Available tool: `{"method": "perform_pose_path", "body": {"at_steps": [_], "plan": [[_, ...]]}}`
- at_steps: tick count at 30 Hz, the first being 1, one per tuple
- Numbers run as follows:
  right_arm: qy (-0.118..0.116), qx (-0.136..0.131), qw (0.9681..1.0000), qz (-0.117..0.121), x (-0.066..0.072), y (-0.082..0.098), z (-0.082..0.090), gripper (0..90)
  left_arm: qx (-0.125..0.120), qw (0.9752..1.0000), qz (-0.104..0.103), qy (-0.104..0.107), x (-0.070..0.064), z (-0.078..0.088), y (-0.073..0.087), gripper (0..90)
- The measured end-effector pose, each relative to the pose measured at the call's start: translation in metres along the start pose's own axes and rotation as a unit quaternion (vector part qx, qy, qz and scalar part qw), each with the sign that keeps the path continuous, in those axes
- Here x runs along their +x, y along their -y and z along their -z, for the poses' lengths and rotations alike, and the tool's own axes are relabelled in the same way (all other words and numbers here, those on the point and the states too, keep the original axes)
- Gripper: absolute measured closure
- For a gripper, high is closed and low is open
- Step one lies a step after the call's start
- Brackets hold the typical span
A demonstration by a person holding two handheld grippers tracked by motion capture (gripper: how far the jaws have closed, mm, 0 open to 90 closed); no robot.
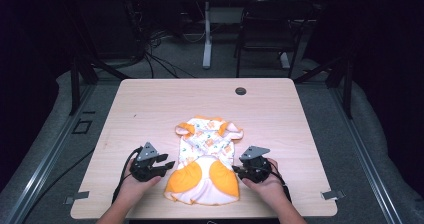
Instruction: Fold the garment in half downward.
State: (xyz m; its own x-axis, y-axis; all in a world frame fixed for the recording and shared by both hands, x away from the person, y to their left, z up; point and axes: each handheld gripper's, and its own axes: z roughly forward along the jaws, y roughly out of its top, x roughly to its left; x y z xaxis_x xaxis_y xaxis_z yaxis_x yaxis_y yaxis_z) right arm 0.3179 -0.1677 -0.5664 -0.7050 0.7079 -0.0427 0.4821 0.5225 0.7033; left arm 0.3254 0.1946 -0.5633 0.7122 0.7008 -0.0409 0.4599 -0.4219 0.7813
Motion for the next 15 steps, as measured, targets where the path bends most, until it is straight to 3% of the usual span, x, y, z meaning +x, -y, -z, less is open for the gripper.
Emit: {"method": "perform_pose_path", "body": {"at_steps": [6,13,15], "plan": [[-0.011,-0.016,0.9998,0.003,0.002,-0.005,-0.005,68.9,0.0,0.9999,-0.003,0.013,-0.005,-0.008,-0.004,67.8],[-0.029,-0.004,0.9995,0.013,0.006,-0.008,-0.017,75.0,0.018,0.9992,-0.023,0.026,-0.014,-0.024,-0.007,70.5],[-0.029,0.001,0.9994,0.016,0.008,-0.008,-0.019,75.2,0.035,0.9983,-0.037,0.028,-0.018,-0.029,-0.006,71.1]]}}
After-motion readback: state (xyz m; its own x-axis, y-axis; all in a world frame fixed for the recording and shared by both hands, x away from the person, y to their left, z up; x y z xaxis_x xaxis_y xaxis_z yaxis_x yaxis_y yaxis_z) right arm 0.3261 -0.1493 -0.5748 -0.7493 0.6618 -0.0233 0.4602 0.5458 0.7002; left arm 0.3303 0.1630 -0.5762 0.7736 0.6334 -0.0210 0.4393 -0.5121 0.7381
